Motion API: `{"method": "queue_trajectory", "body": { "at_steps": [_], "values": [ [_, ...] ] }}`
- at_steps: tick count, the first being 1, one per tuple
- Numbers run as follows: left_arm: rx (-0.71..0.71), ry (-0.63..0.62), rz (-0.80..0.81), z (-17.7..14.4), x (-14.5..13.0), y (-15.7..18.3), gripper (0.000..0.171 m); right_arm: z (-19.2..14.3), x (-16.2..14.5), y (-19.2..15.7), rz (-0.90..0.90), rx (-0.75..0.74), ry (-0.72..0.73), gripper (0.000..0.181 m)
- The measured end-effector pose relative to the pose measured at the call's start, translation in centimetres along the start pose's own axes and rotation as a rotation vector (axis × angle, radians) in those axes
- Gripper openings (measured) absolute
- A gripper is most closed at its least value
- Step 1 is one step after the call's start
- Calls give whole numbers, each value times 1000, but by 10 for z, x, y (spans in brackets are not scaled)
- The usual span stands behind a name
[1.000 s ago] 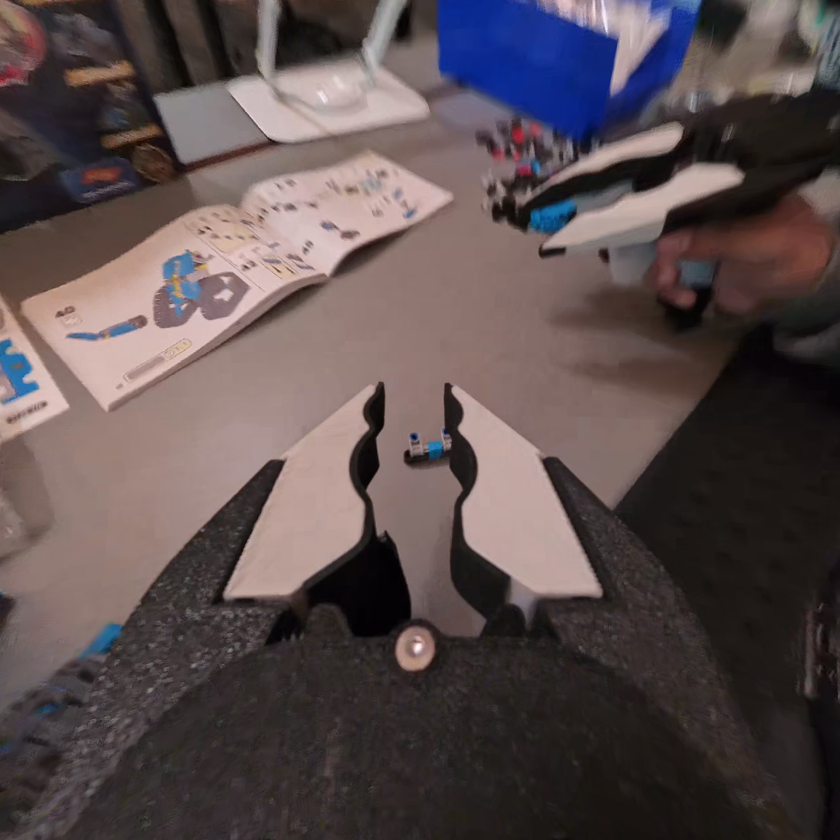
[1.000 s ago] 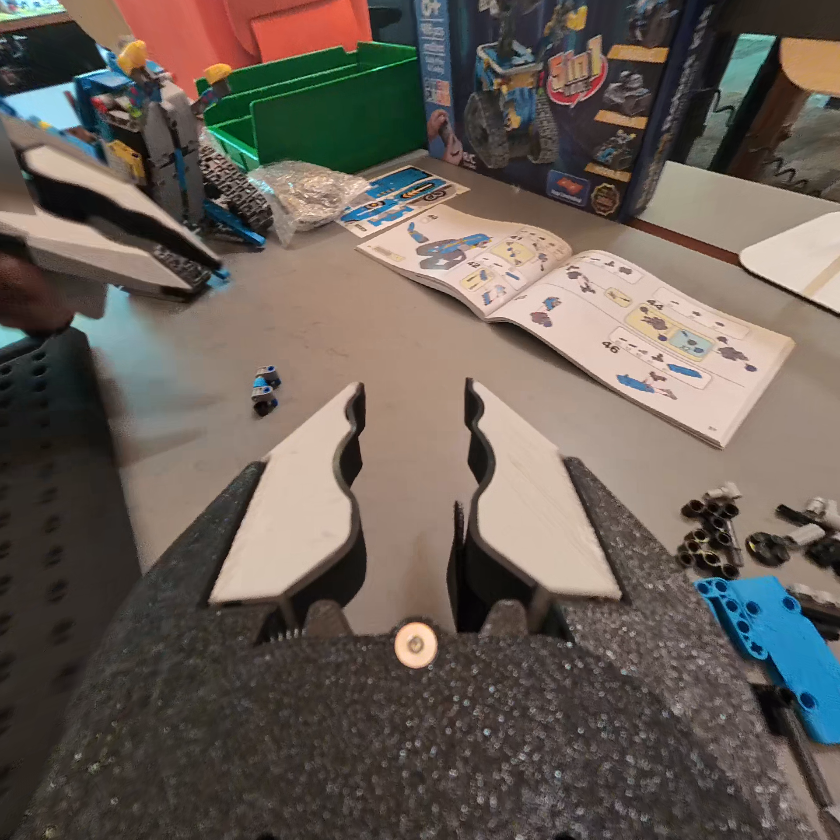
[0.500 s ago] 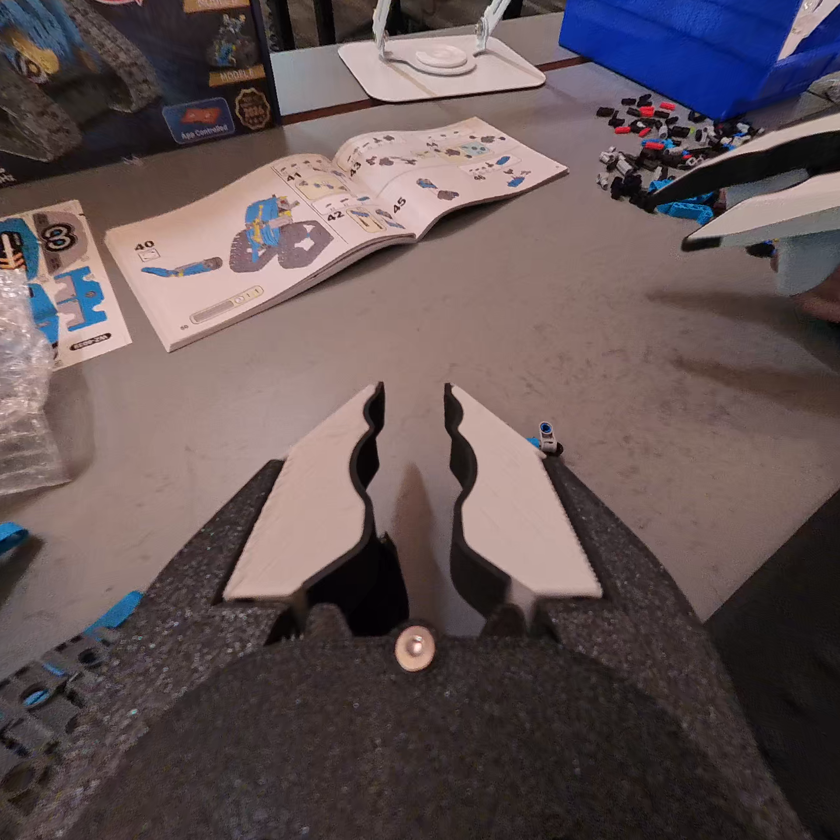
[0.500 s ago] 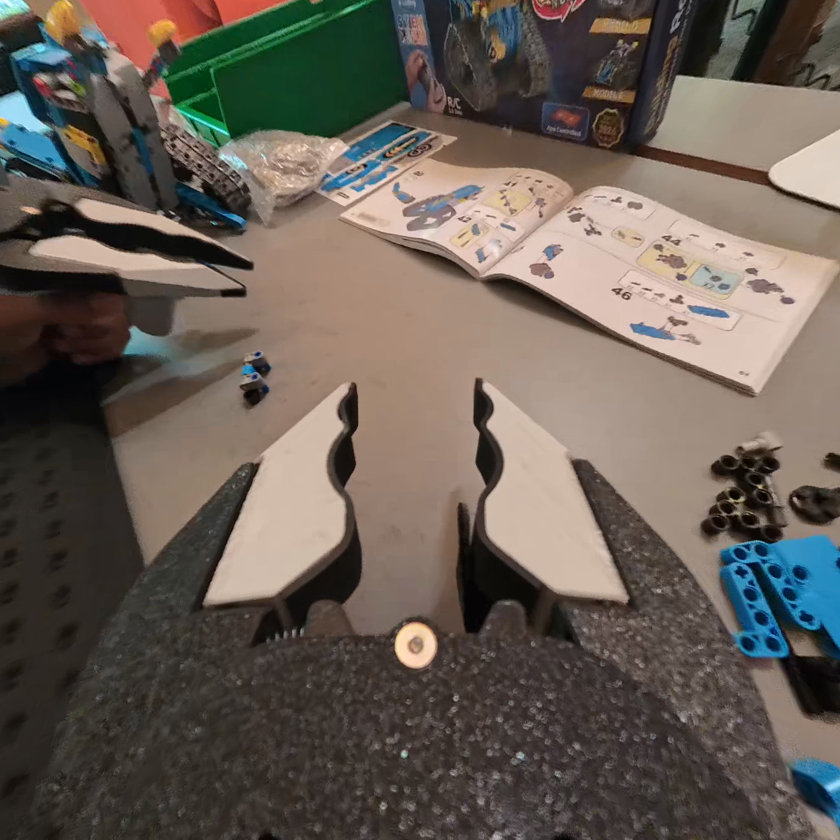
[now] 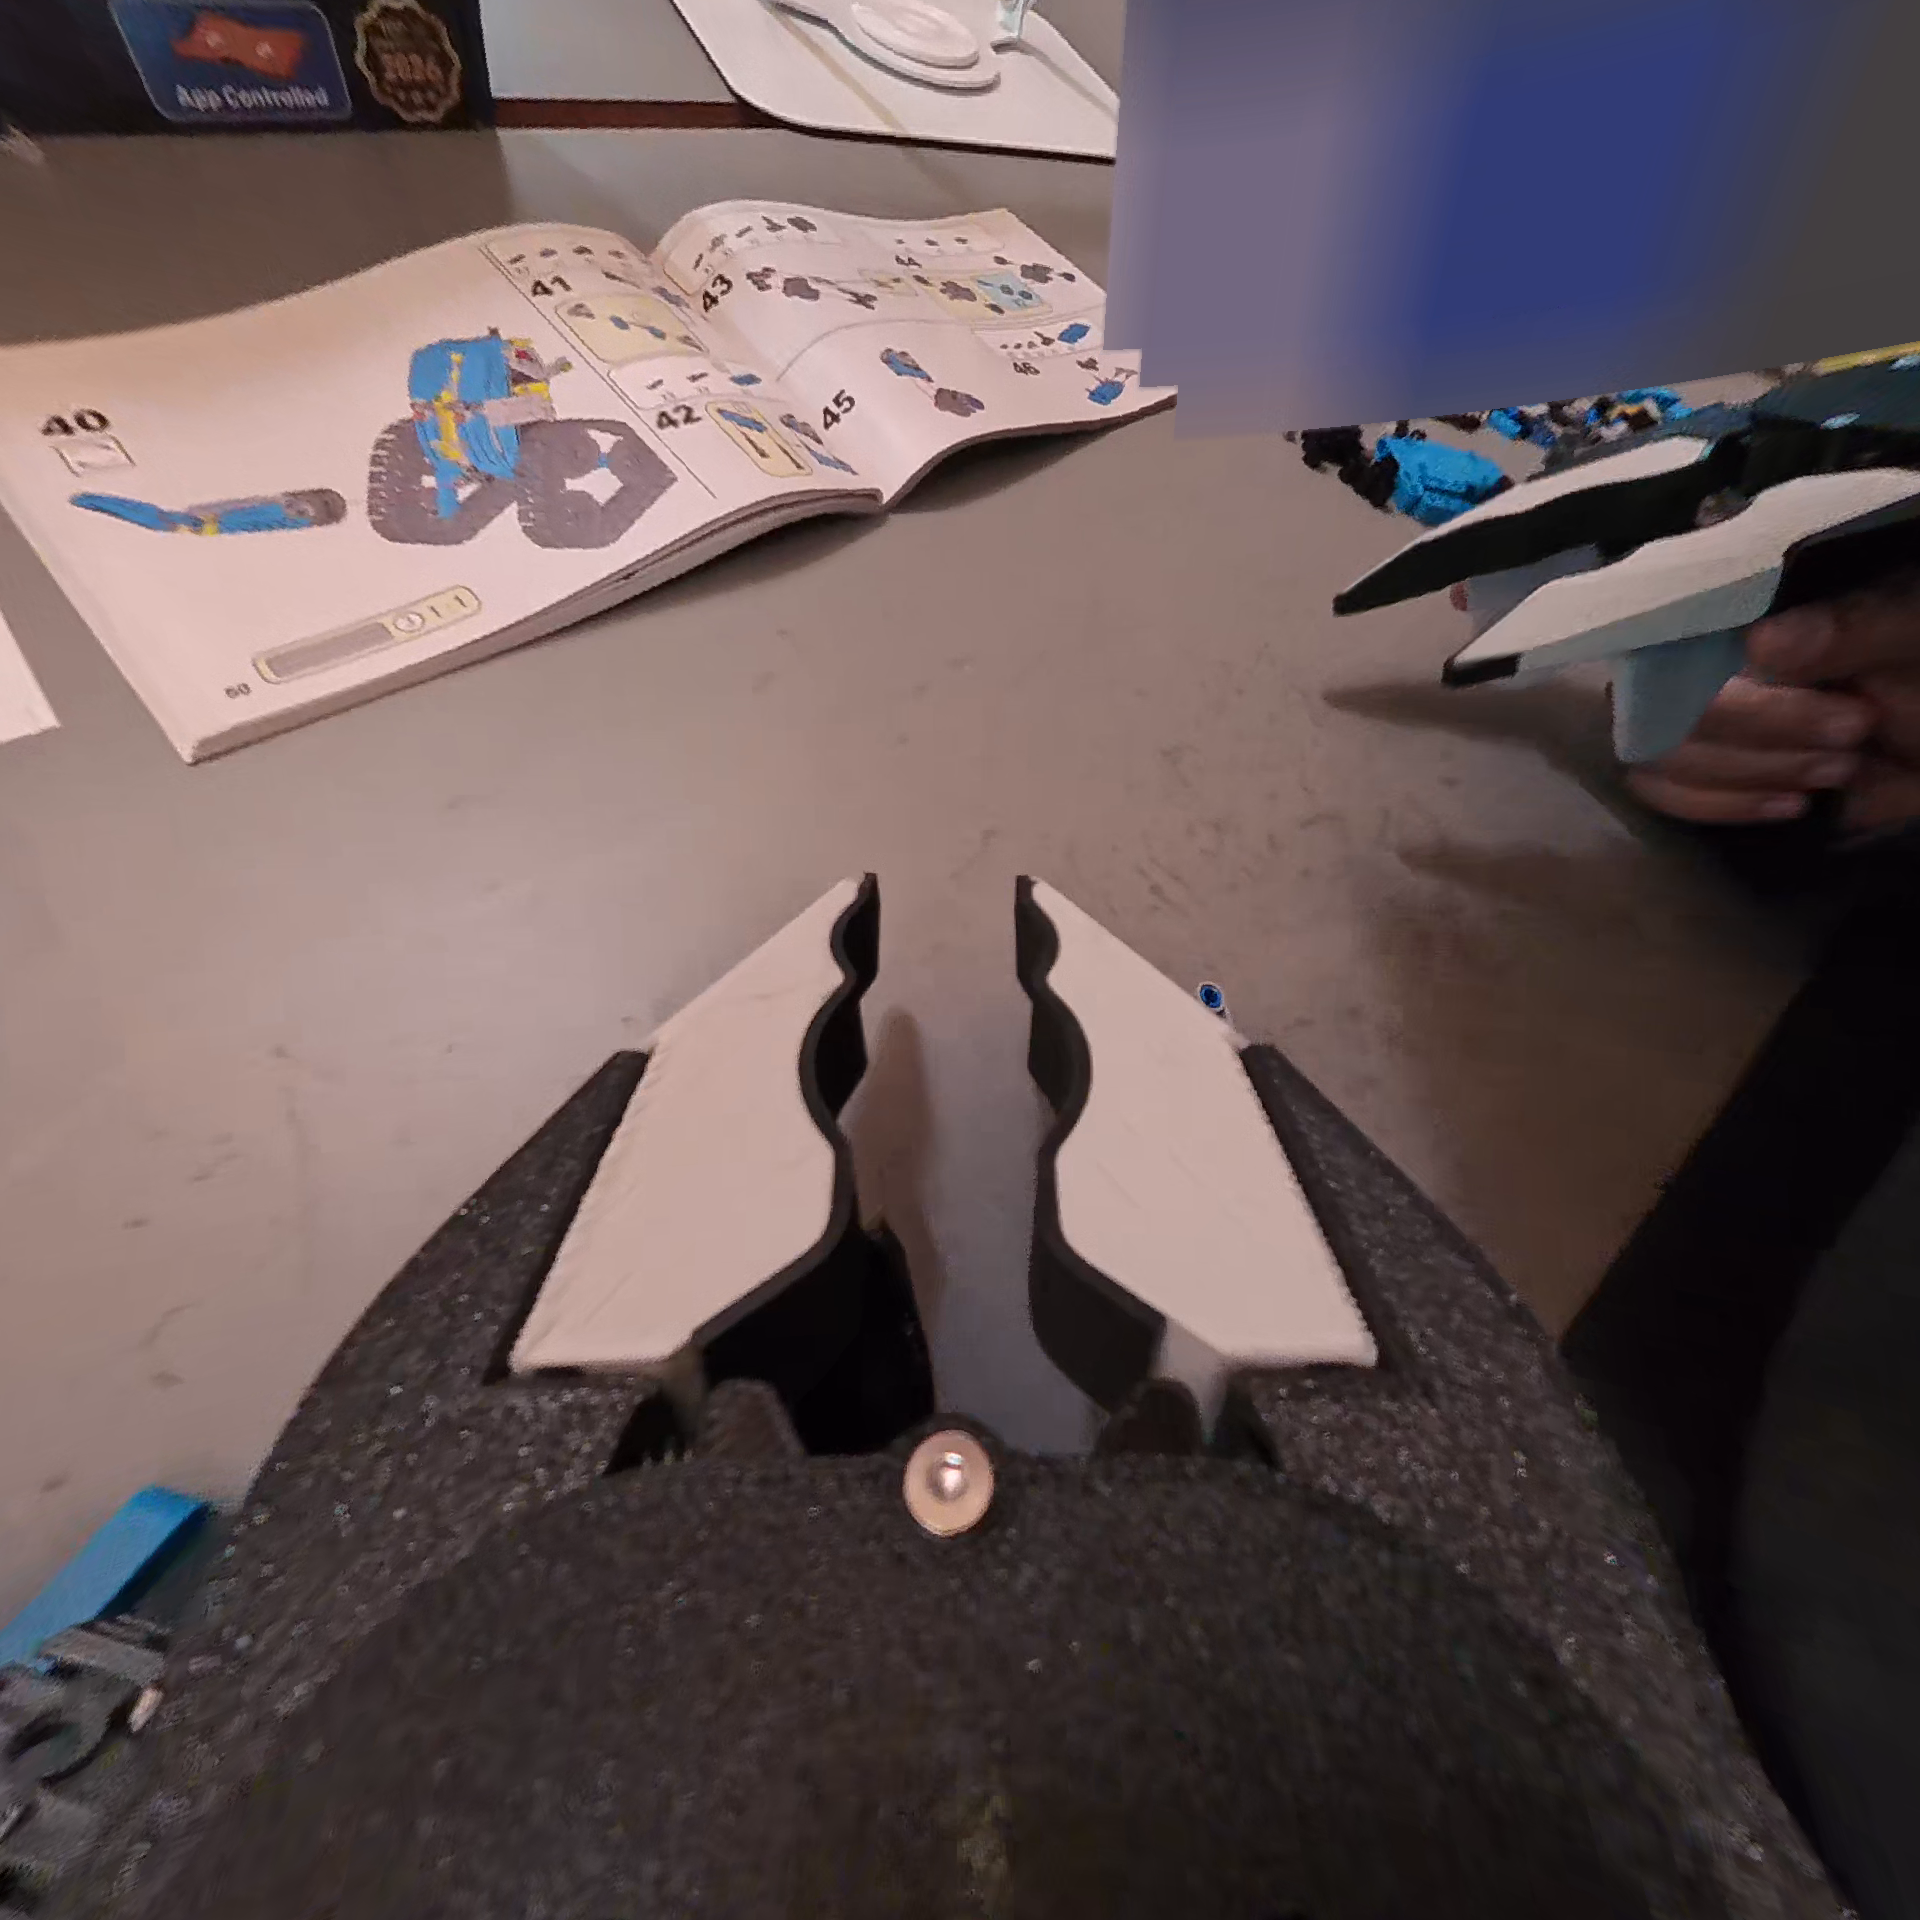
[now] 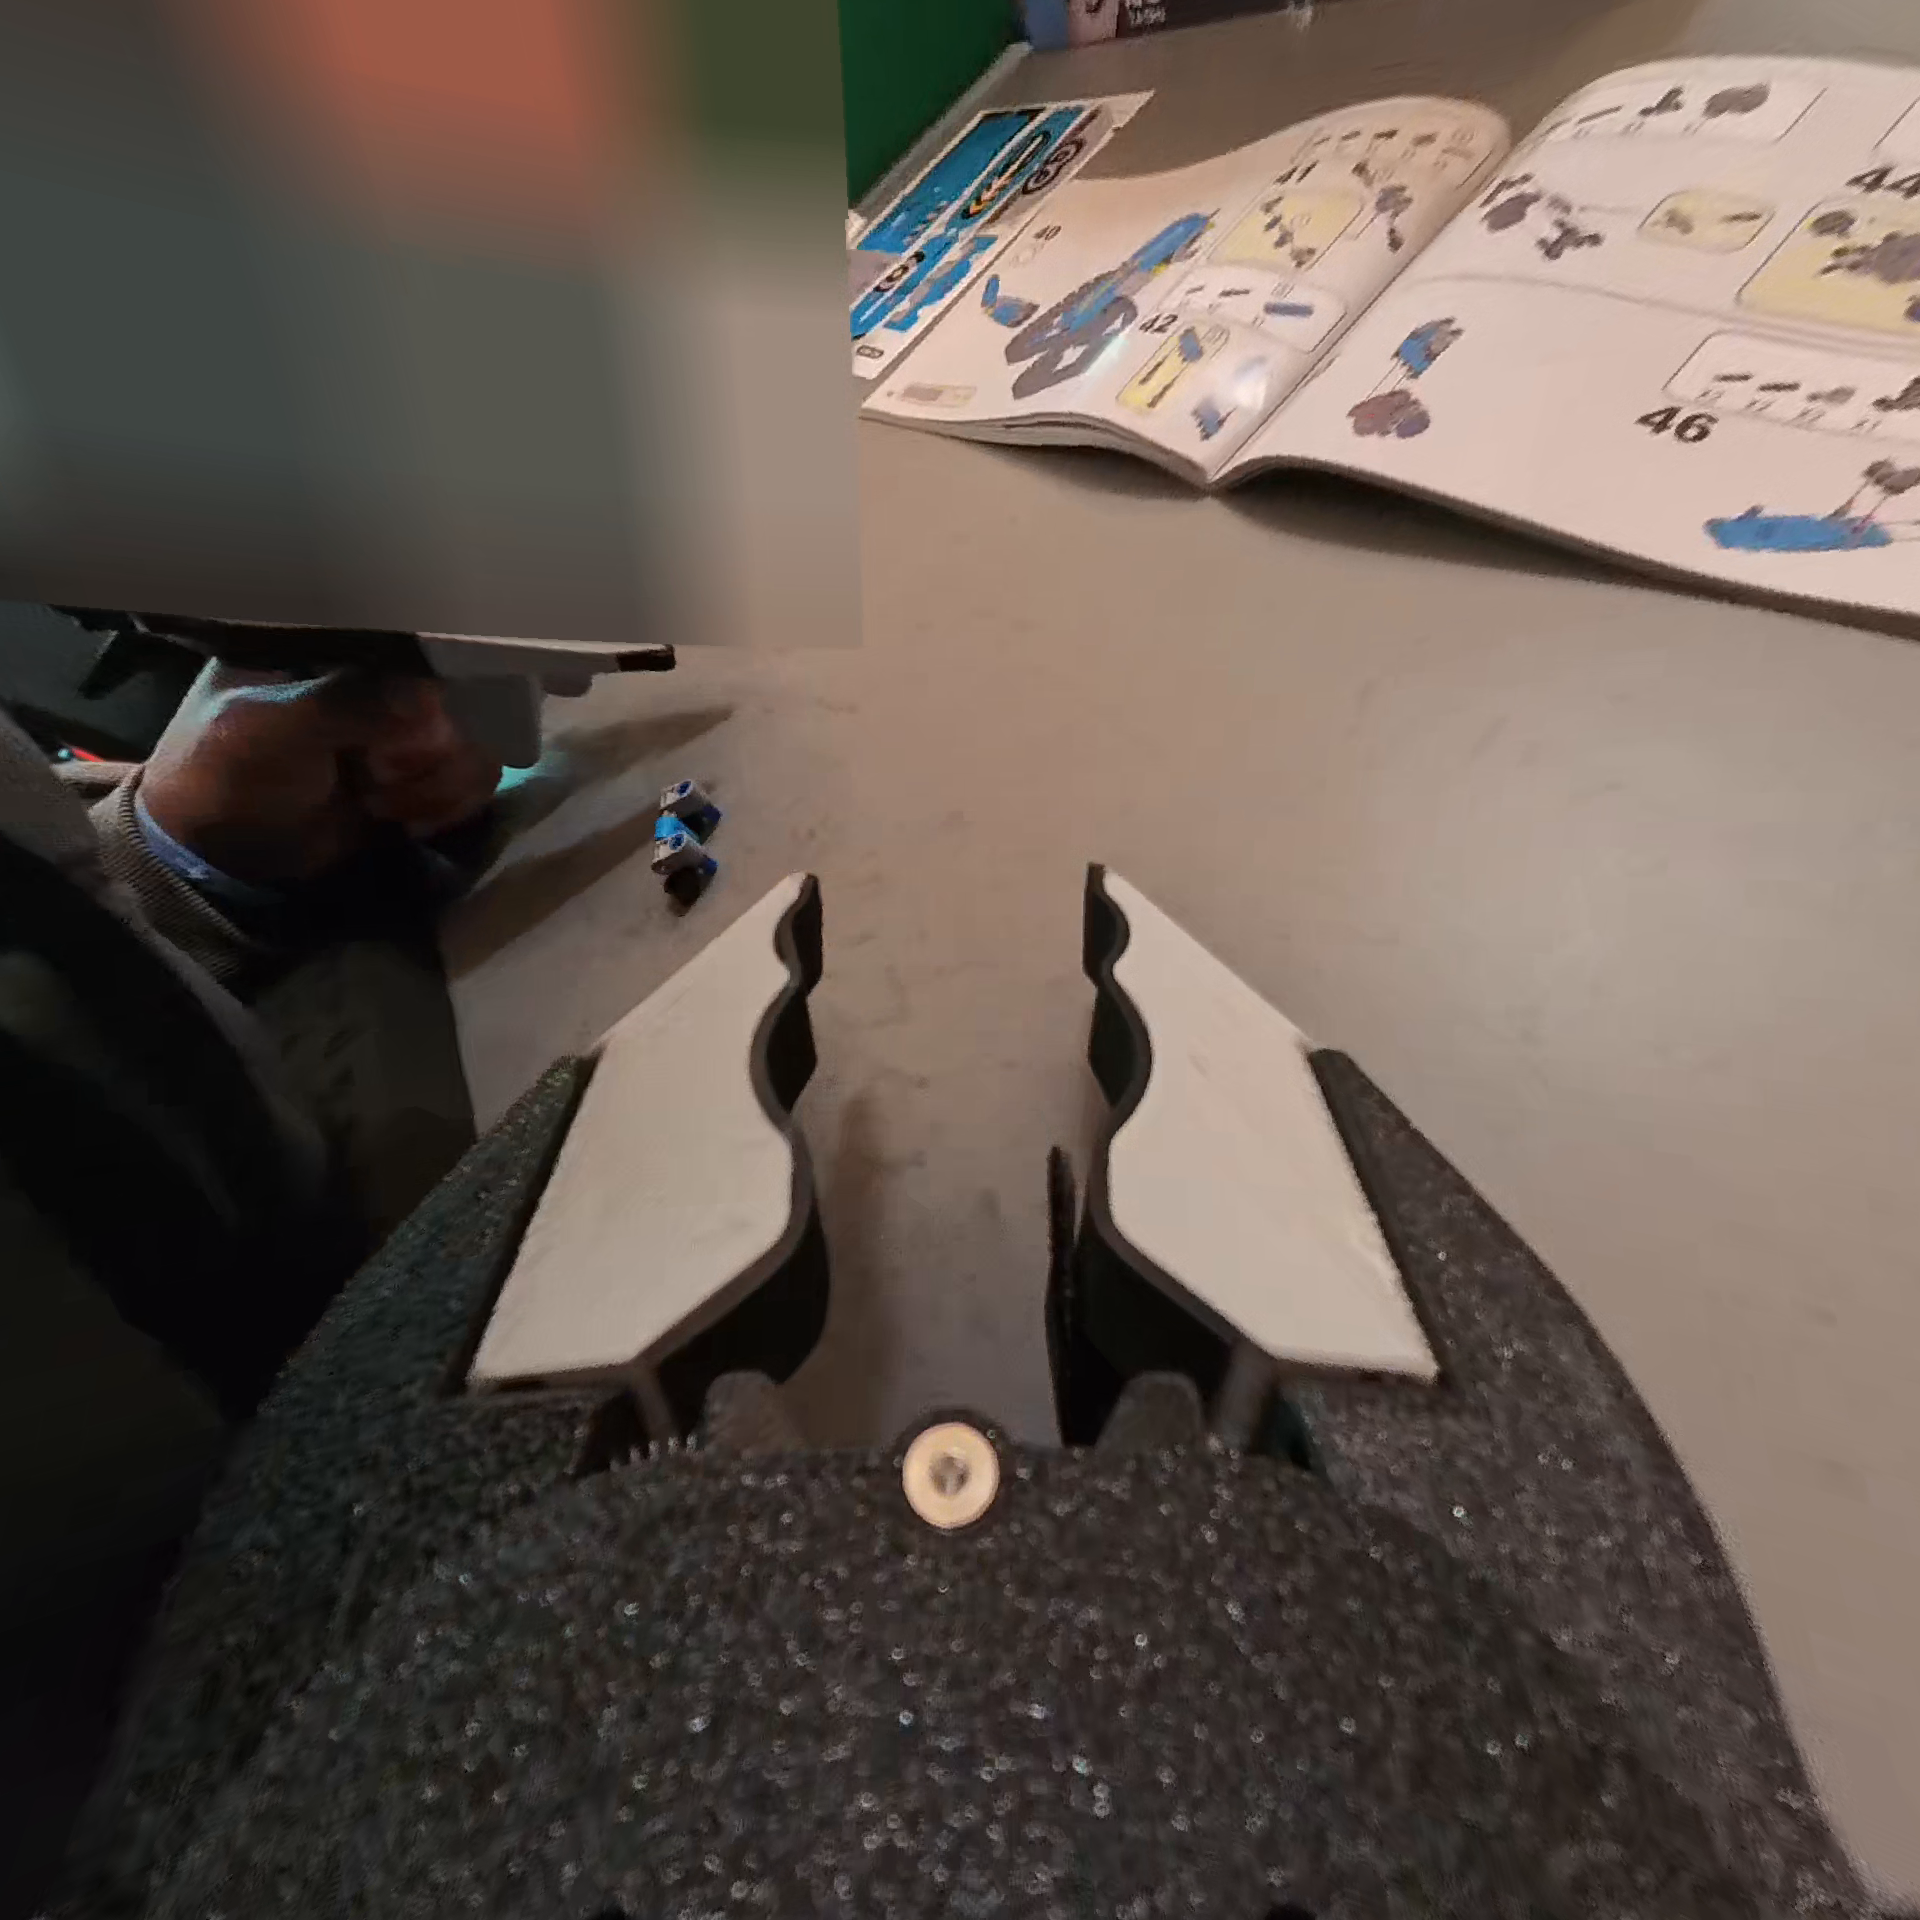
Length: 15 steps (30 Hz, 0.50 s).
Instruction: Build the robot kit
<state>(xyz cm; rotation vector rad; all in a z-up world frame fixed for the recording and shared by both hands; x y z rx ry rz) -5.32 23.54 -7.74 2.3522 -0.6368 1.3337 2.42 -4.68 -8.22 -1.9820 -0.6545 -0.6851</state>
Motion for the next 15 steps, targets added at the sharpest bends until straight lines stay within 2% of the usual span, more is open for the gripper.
{"method": "queue_trajectory", "body": {
  "at_steps": [7,15],
  "values": [
    [-14,62,-16,-7,1,-1,25,-3,-2,0,5,3,14,50],
    [-33,15,28,-1,0,5,26,-2,-3,0,4,2,10,52]
  ]
}}
Point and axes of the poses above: each gripper's, where its closed fingertips meet, z out along the fingers, x out of its top, y = z × x across the jaws, the point moved 10 cm from there along -z, back along the fingers, and after that the axes turned 11 degrees about z, right-handed, at the moved point
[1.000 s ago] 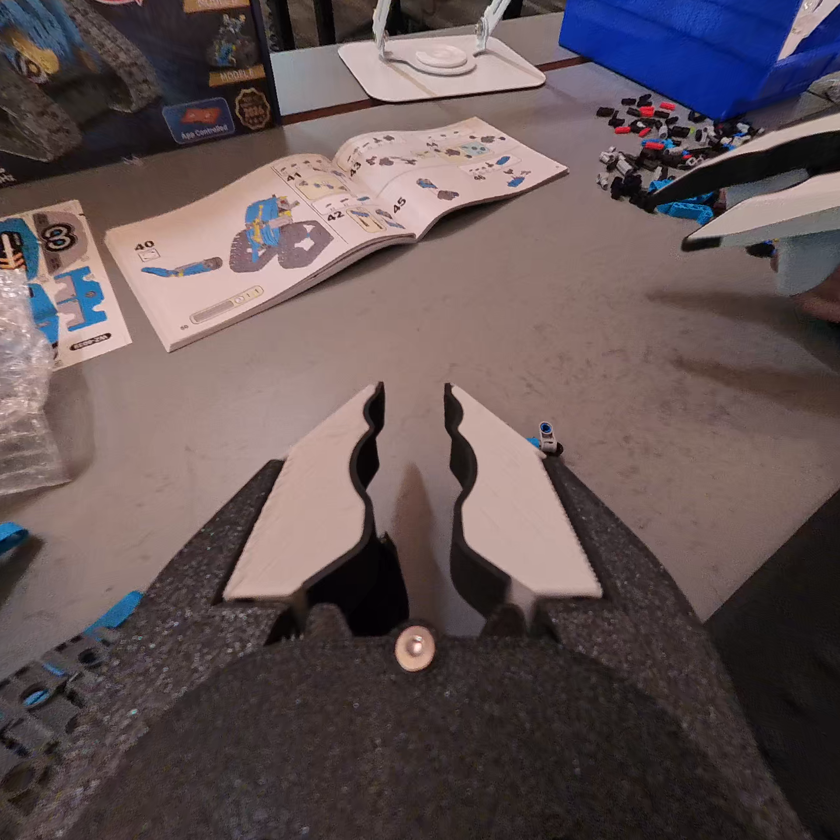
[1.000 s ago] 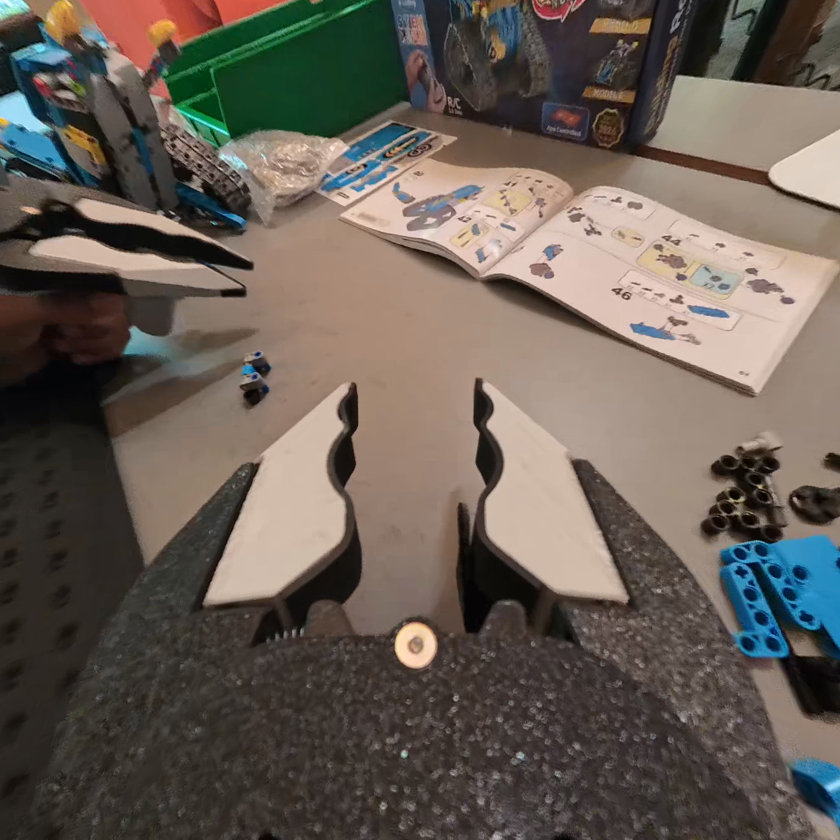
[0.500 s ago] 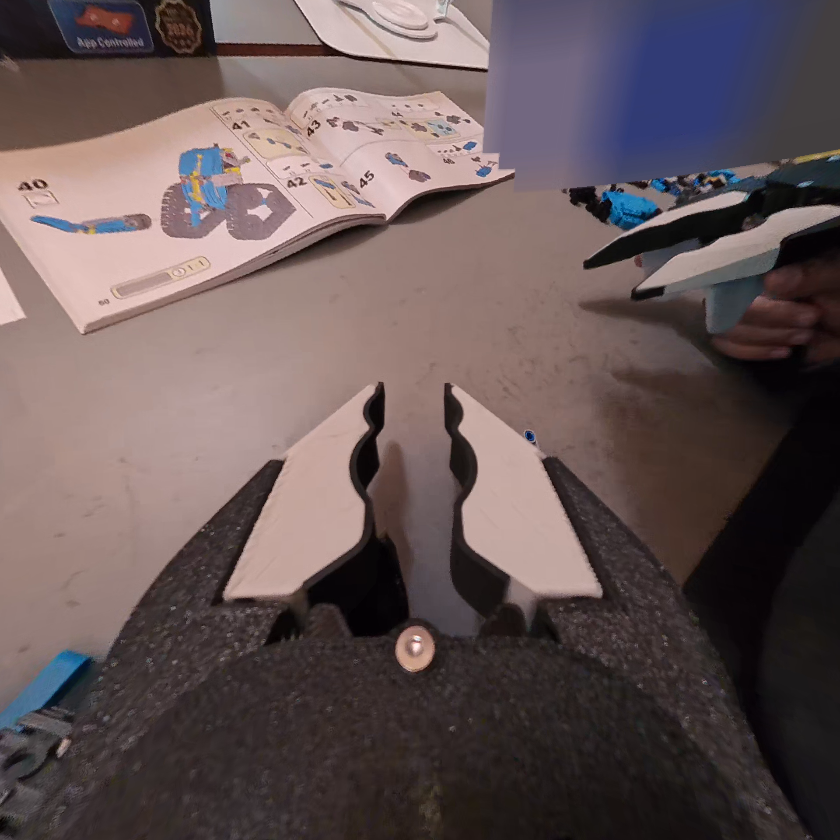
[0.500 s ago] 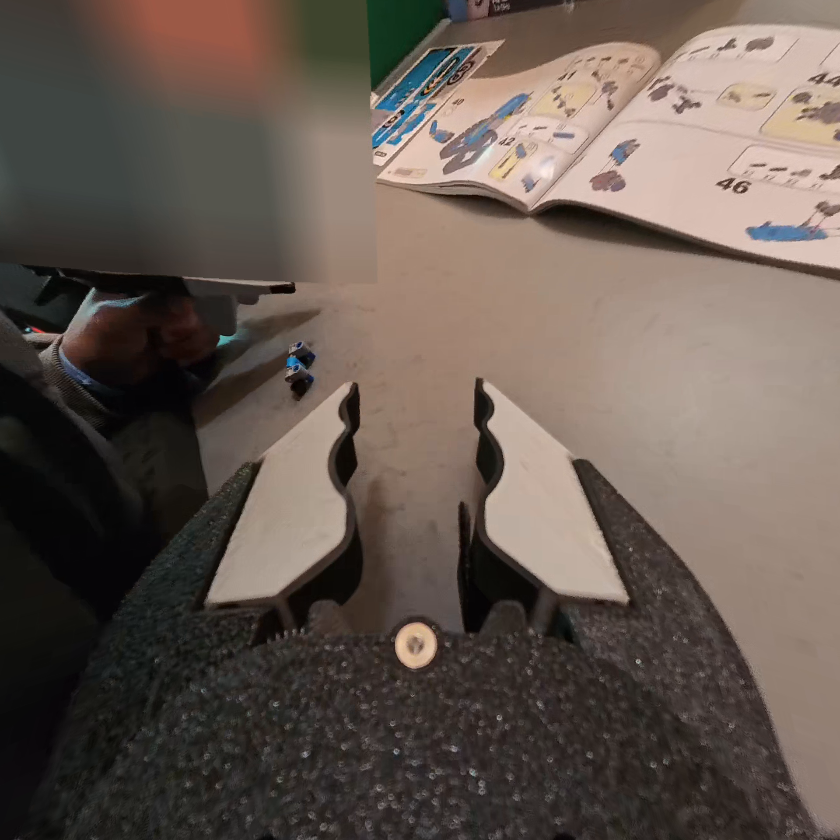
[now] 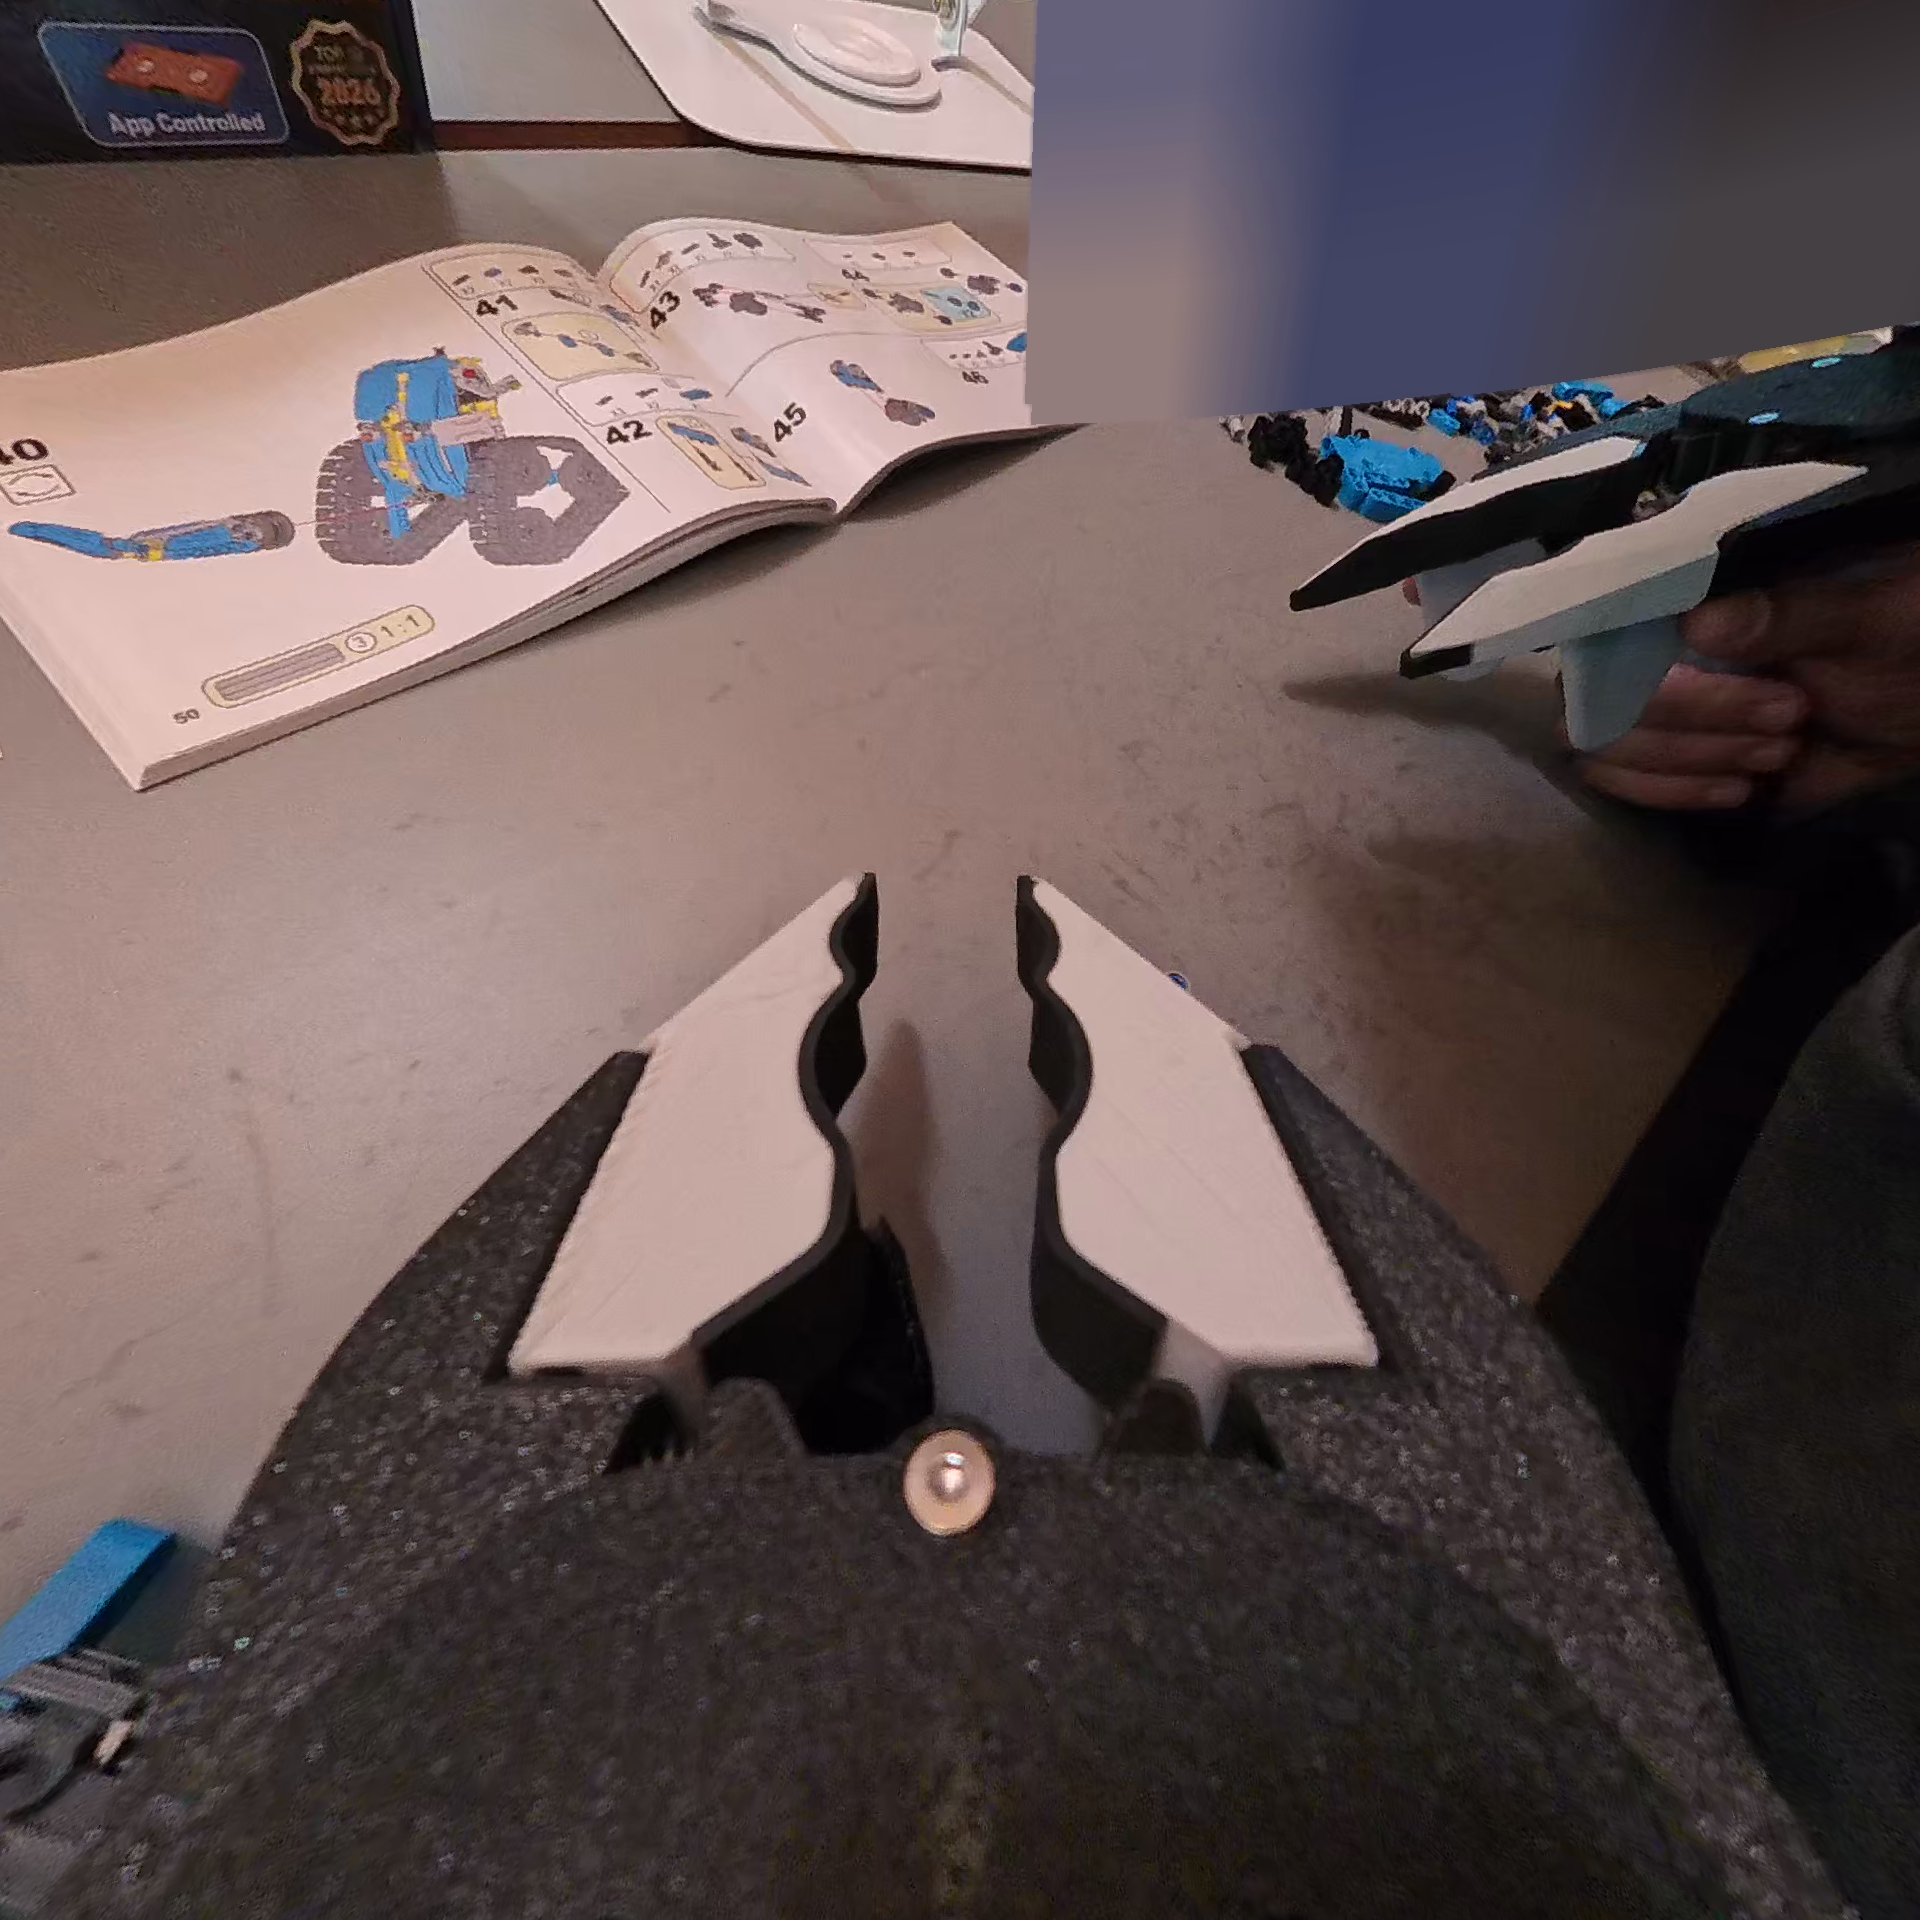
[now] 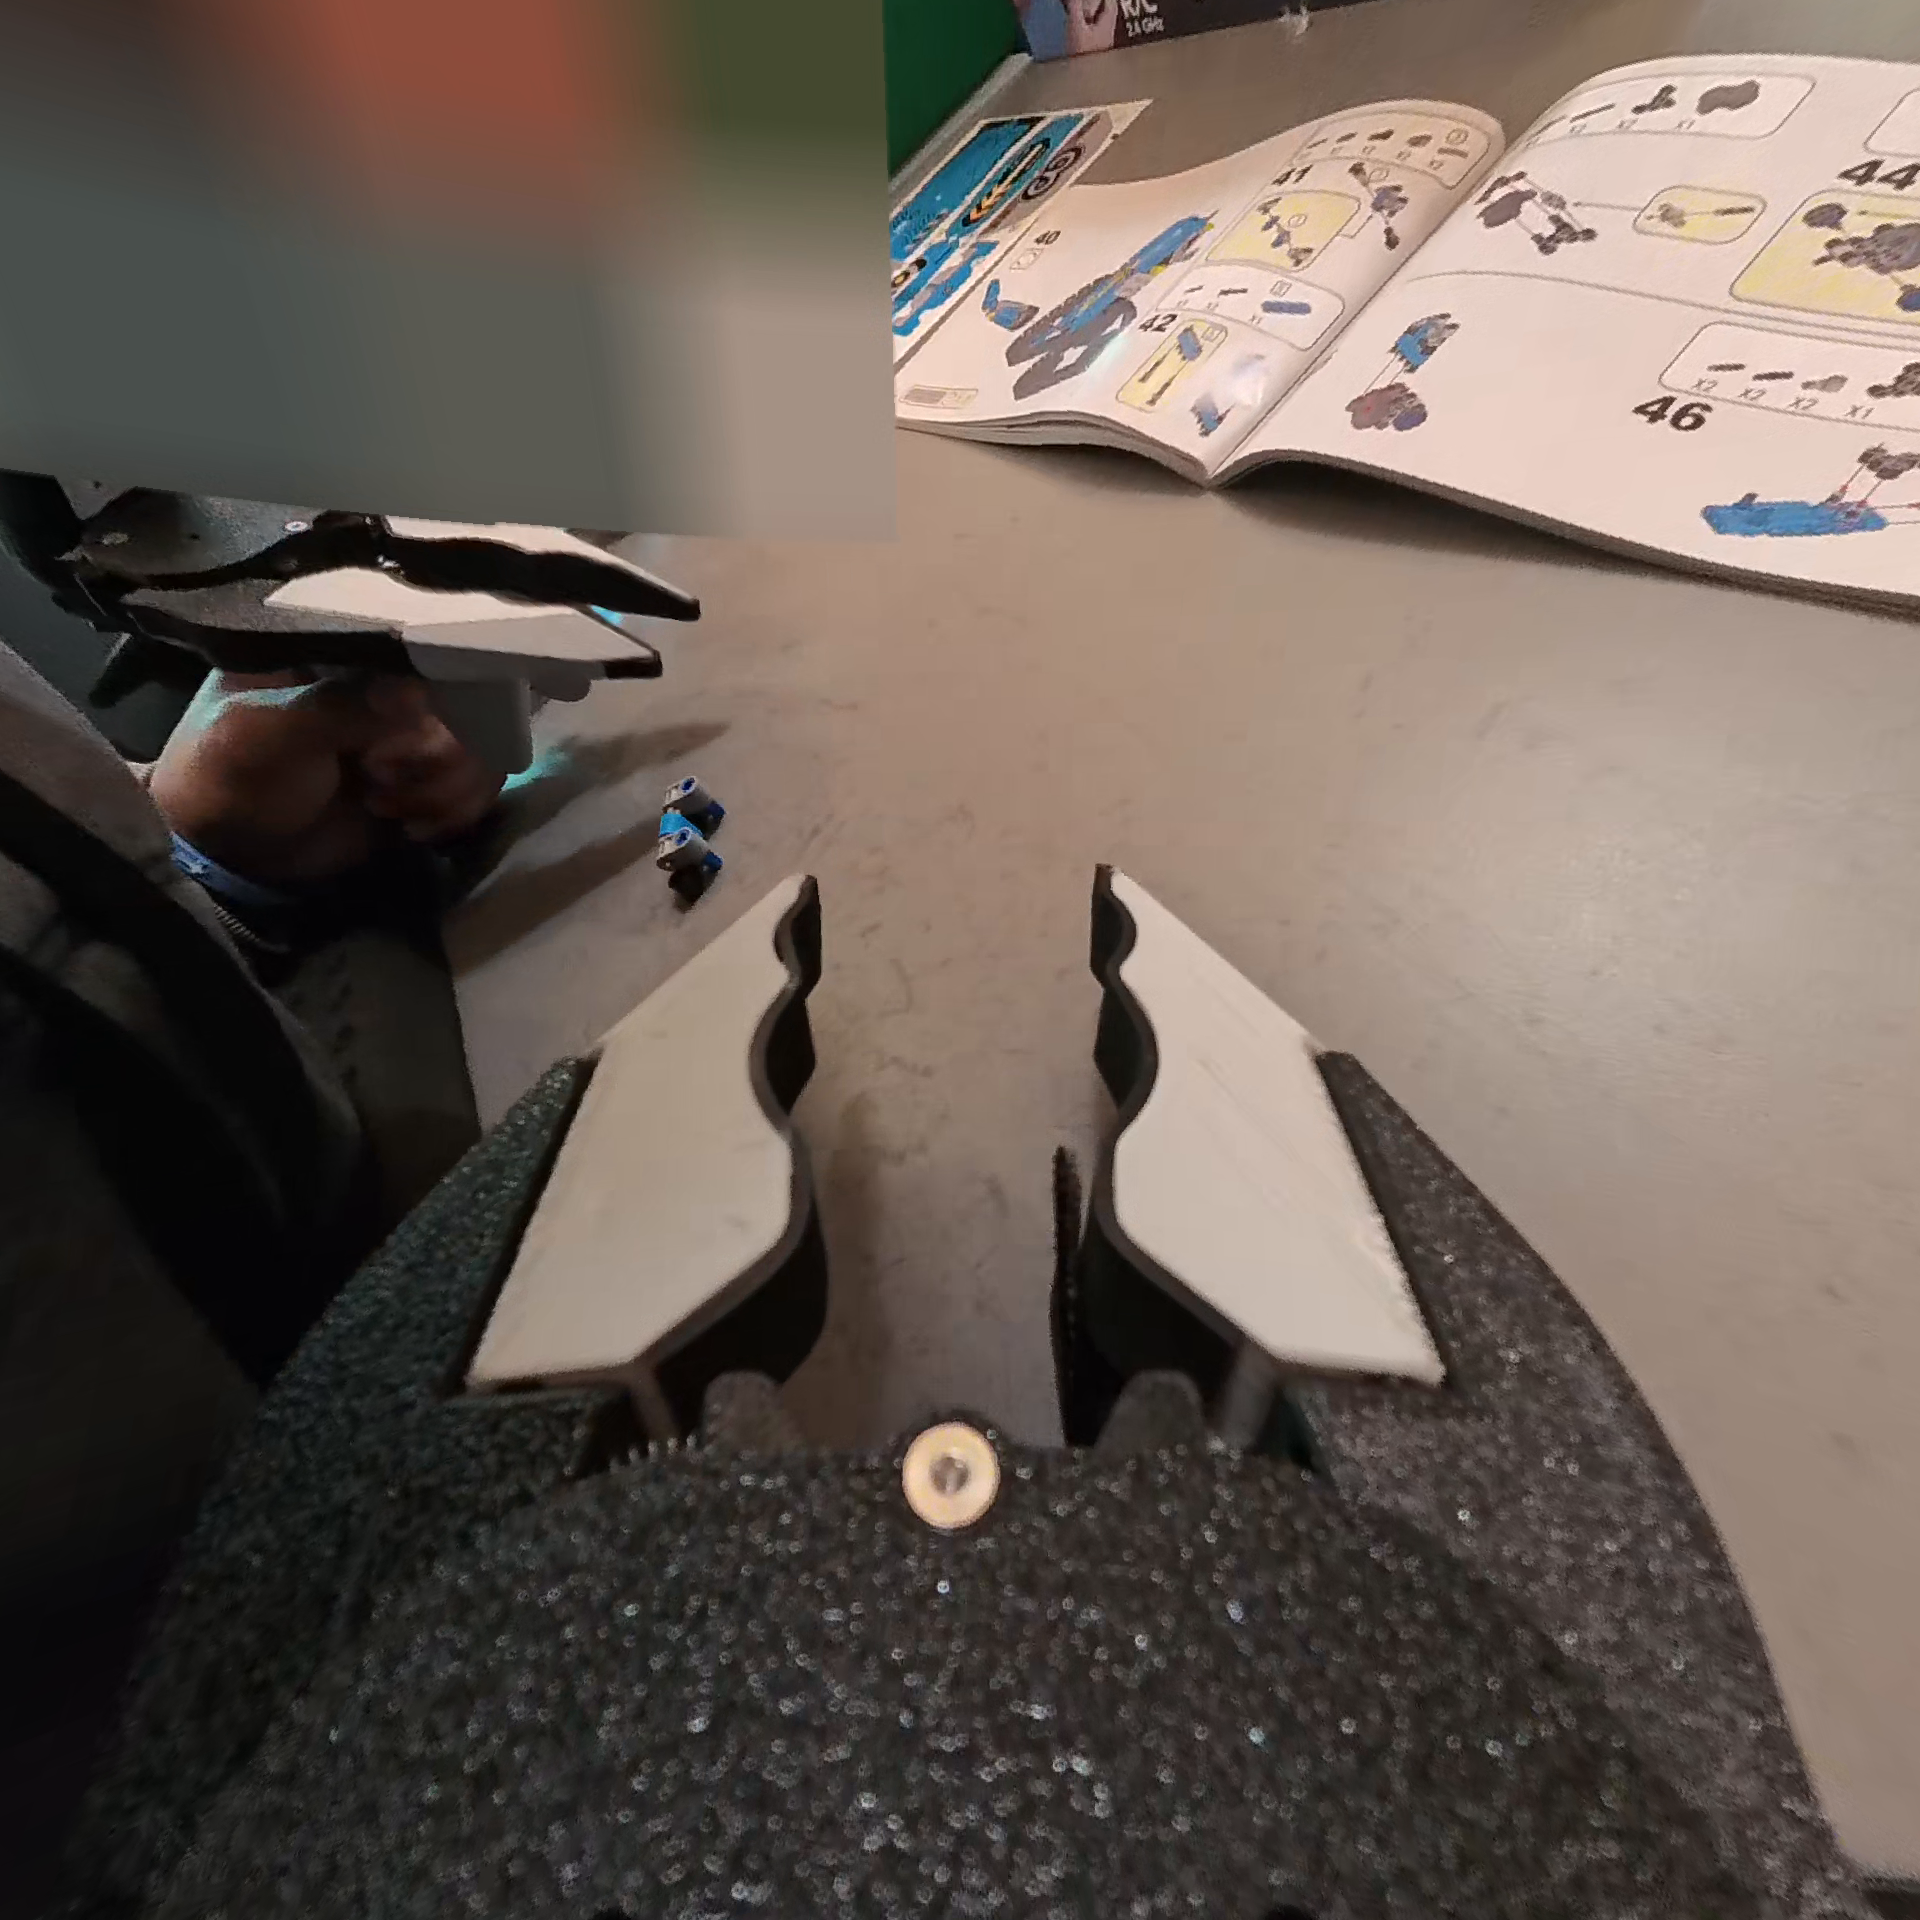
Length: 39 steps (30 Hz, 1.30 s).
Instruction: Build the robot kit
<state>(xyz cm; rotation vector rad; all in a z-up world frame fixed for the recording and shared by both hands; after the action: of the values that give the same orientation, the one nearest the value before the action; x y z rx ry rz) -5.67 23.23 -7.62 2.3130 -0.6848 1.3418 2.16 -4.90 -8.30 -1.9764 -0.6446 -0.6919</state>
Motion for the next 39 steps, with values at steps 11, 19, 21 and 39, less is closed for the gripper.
{"method": "queue_trajectory", "body": {
  "at_steps": [11,19,21,39],
  "values": [
    [-2,5,0,0,0,0,26,1,-1,0,5,-1,-8,52],
    [-4,4,-4,0,0,0,26,1,-1,0,8,-2,-11,52],
    [-4,3,-4,0,0,0,26,2,-1,1,11,-2,-12,52],
    [101,40,286,1,5,22,25,-13,19,7,-236,-265,101,46]
  ]
}}
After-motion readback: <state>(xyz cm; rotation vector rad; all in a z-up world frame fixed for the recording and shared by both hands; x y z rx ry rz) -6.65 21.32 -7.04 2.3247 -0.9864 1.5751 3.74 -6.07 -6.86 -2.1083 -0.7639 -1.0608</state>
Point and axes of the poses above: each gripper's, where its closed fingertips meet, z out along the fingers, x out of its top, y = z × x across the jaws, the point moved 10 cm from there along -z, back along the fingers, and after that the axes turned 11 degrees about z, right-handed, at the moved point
